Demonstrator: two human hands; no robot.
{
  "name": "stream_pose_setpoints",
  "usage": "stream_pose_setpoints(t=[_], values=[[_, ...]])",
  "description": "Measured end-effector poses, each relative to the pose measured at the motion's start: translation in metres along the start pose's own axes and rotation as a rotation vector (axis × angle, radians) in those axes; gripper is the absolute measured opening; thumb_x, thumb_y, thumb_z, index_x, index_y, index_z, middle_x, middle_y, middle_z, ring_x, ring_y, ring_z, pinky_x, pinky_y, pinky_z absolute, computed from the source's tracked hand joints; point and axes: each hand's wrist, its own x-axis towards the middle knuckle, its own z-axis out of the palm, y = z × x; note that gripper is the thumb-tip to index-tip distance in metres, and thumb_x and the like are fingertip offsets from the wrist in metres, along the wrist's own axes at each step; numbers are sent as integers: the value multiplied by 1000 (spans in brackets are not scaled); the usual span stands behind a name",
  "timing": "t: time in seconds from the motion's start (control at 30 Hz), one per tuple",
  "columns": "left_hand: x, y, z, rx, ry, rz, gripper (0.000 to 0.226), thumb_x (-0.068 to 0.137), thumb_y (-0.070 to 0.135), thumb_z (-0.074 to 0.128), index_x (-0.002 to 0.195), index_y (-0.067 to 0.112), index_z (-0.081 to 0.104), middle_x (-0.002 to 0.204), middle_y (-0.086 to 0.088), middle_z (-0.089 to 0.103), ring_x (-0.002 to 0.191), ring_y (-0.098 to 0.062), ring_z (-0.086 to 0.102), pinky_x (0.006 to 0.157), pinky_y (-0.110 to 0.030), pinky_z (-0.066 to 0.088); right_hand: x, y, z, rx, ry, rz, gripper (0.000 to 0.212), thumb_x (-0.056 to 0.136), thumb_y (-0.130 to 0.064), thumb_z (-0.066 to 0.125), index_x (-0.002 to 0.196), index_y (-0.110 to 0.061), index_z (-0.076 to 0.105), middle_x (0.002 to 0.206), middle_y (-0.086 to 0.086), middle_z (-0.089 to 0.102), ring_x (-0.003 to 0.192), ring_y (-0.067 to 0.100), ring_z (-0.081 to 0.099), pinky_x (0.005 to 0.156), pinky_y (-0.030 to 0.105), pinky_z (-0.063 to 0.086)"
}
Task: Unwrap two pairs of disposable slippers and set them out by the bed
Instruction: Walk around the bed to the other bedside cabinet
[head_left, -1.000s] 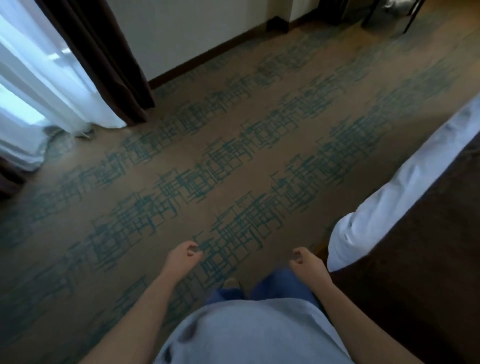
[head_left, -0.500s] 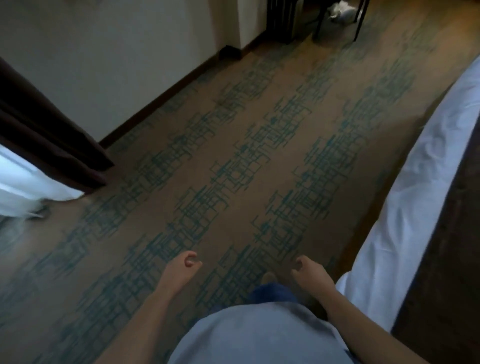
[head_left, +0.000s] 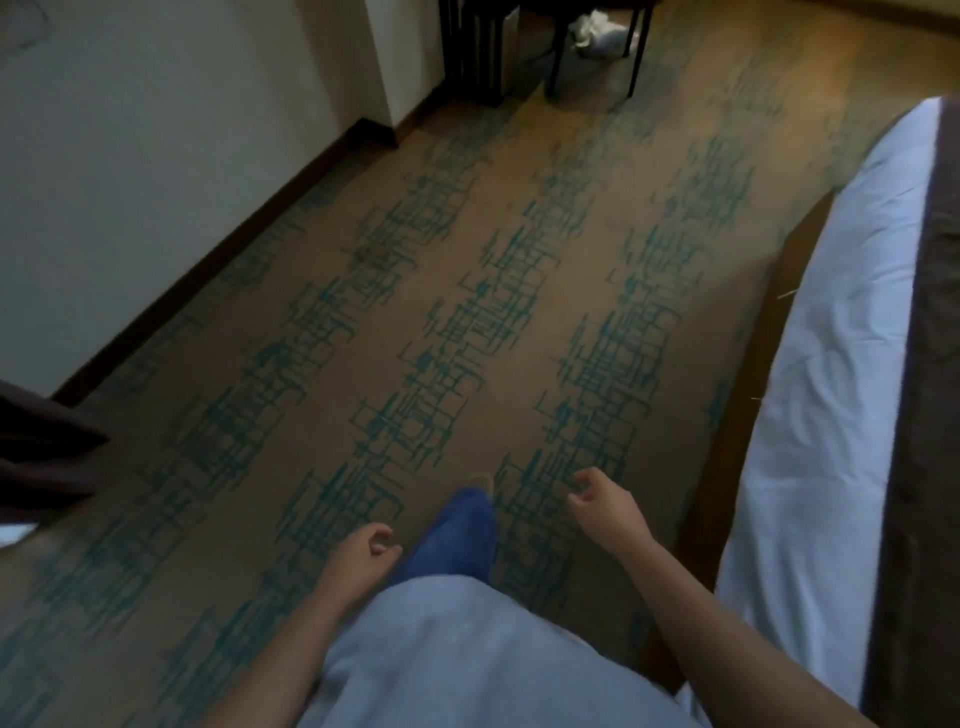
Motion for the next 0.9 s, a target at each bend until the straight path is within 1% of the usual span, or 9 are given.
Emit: stream_pose_setpoints(t=[0.13, 0.27, 0.4, 0.53, 0.6, 0.63, 0.73, 0.83, 0.9], values=[[69, 78, -57, 84, 15, 89, 32, 82, 16, 65, 111, 5, 61, 104, -18, 69, 93, -27, 63, 82, -29, 46, 36, -22, -24, 28, 23, 79, 42, 89, -29, 51, 128, -14, 45, 118, 9, 60, 93, 20, 58, 80, 34, 50], [128, 168, -94, 99, 3, 172, 34, 83, 11, 64, 114, 0, 59, 106, -23, 67, 98, -33, 62, 81, -31, 45, 78, -34, -52, 47, 60, 165, 42, 86, -27, 52, 126, -15, 47, 118, 10, 62, 102, 25, 58, 79, 31, 47], [167, 253, -105, 112, -31, 244, 32, 84, 15, 62, 114, 3, 59, 102, -21, 66, 96, -34, 63, 85, -37, 49, 109, -34, -73, 105, 71, 260, 39, 84, -27, 54, 121, -16, 49, 113, 10, 64, 95, 24, 59, 73, 29, 44], [212, 342, -98, 70, -46, 288, 32, 84, 14, 63, 114, 3, 59, 102, -22, 66, 97, -34, 64, 89, -41, 50, 157, -29, -104, 136, 87, 312, 33, 85, -27, 53, 116, -16, 50, 109, 8, 64, 78, 19, 53, 67, 28, 44], [235, 386, -91, 64, -48, 301, 32, 85, 15, 62, 114, 4, 58, 102, -21, 66, 97, -34, 65, 90, -40, 50, 189, -27, -133, 138, 78, 315, 35, 84, -27, 53, 117, -15, 50, 108, 8, 64, 79, 19, 53, 68, 29, 45], [246, 407, -87, 62, -51, 305, 32, 85, 16, 62, 115, 5, 58, 102, -20, 66, 96, -33, 65, 91, -41, 50, 206, -26, -149, 141, 78, 312, 37, 84, -27, 53, 119, -15, 49, 109, 8, 64, 83, 21, 56, 70, 29, 46], [276, 464, -75, 54, -63, 301, 31, 85, 16, 62, 114, 6, 59, 103, -20, 64, 97, -34, 64, 93, -46, 51, 258, -25, -208, 152, 90, 304, 46, 83, -30, 53, 126, -15, 47, 120, 9, 62, 103, 25, 59, 76, 30, 45], [302, 512, -65, 60, -72, 263, 32, 84, 11, 62, 115, 1, 58, 105, -26, 63, 101, -37, 61, 93, -50, 50, 303, -37, -273, 154, 131, 275, 46, 85, -31, 52, 129, -18, 45, 121, 6, 62, 103, 23, 60, 75, 30, 47], [319, 537, -57, 26, -71, 231, 32, 84, 6, 62, 114, -3, 57, 104, -30, 62, 101, -39, 60, 92, -52, 50, 335, -47, -314, 159, 140, 258, 43, 87, -31, 52, 128, -17, 45, 119, 6, 62, 102, 22, 60, 80, 36, 51]])
